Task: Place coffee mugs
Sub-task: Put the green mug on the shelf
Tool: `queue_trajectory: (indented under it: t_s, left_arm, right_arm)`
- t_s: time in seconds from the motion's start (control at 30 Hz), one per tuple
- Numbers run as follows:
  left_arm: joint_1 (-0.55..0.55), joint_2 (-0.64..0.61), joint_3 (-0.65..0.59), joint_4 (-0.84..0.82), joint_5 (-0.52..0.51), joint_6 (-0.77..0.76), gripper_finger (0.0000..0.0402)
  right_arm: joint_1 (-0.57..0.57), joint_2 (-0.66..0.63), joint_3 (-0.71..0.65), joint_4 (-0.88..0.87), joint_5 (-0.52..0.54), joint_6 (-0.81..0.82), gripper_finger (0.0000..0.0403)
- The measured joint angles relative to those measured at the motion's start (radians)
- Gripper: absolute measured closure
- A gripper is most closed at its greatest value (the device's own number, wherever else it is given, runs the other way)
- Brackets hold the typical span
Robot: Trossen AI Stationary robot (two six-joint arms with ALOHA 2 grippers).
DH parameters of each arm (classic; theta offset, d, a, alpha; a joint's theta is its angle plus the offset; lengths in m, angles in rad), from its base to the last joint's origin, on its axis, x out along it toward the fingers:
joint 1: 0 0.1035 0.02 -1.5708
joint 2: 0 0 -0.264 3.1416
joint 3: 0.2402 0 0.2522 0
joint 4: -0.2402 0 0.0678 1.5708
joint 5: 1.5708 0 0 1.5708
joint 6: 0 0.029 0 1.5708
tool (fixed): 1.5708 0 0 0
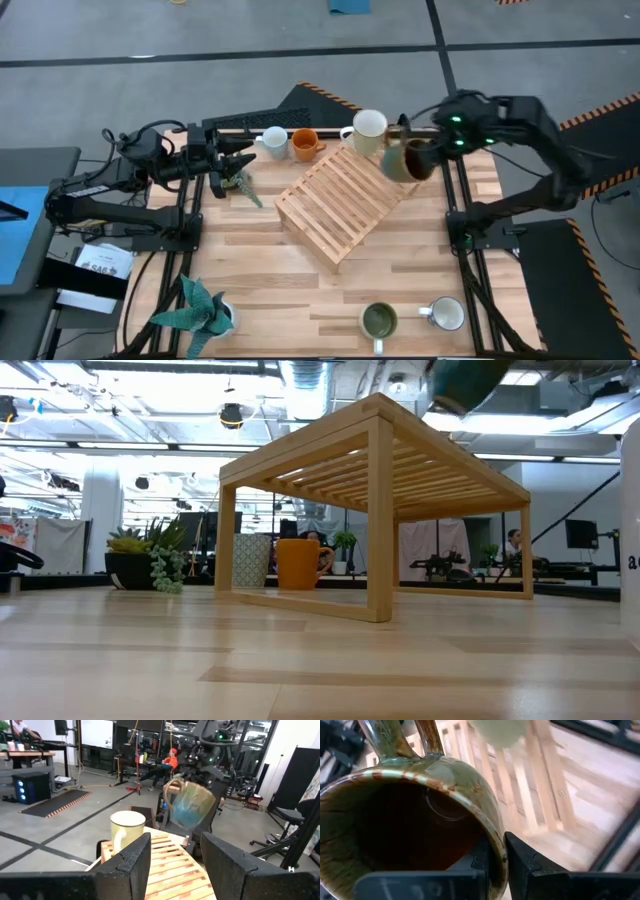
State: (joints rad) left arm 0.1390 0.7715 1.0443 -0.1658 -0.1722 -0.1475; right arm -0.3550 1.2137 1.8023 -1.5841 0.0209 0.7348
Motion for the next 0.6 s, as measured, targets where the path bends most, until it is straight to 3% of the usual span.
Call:
queue_trajectory:
  t_s: [0.27, 0.4, 0.6]
  left_arm:
    - [-0.001, 0.000, 0.000, 0.000, -0.018, 0.024, 0.0244]
    - [-0.001, 0.000, 0.000, 0.000, -0.026, 0.031, 0.0244]
    - [-0.001, 0.000, 0.000, 0.008, -0.026, 0.031, 0.0244]
  right_arm:
    - [-0.084, -0.122, -0.161, 0.014, 0.051, 0.054, 0.0345]
    - [-0.156, -0.107, -0.257, 0.003, 0.053, 0.017, 0.0345]
    - [-0.207, -0.051, -0.275, 0.012, 0.056, -0.002, 0.0345]
